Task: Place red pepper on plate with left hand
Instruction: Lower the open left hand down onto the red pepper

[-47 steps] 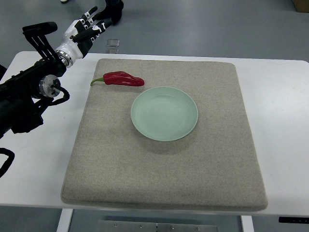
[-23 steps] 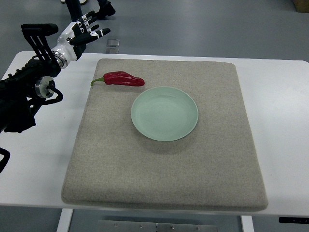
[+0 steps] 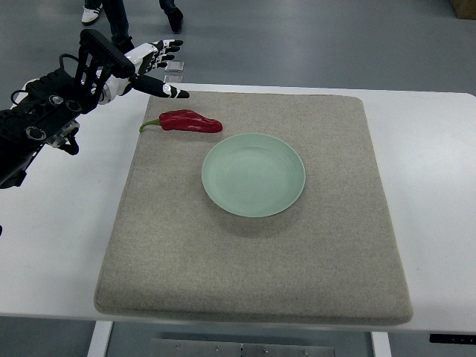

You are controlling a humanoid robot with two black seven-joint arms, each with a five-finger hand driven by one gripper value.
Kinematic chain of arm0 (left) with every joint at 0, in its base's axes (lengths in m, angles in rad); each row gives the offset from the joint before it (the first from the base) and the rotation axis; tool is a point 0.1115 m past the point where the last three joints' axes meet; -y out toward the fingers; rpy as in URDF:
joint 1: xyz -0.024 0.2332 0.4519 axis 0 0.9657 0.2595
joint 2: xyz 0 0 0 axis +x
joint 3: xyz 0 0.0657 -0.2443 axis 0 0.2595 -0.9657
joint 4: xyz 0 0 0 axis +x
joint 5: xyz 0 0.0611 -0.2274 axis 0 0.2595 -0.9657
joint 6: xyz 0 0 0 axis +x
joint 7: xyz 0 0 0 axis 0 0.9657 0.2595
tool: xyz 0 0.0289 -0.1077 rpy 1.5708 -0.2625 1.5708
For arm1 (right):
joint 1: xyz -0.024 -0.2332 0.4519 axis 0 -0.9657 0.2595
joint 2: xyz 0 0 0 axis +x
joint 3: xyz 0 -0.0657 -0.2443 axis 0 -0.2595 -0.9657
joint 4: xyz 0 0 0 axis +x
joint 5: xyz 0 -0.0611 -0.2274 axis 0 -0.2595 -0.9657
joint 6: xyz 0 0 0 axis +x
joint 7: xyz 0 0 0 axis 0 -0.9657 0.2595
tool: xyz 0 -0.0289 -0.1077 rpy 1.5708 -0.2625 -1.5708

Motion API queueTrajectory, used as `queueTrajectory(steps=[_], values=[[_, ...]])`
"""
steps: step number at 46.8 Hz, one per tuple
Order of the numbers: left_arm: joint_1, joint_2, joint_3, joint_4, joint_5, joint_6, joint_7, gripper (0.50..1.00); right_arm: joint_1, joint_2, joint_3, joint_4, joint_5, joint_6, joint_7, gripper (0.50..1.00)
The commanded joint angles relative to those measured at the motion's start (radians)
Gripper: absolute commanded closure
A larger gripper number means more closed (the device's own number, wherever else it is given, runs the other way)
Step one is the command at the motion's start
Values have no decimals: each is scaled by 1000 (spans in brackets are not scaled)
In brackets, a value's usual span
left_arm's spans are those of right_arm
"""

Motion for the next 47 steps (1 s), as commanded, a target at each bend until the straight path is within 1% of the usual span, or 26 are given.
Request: queueTrajectory(steps=[1,7,16,23,31,47], values=[[-22,11,44,-4,41,0,1,506,0,0,-1,0,0,0,0,568],[-39,36,107,-4,72,0,1,506,0,0,0,0,0,0,0,568],[-59,37,194,-6,161,0,1,506,0,0,0,0,0,0,0,568],[-68,37,199,-6,241,0,-1,506,0,0,-1,0,0,0,0,568],[-72,33,199,-6,261,0,1,506,0,0,0,0,0,0,0,568],[-72,1,205,-1,337,25,-1,534,0,0,0,0,0,0,0,568]])
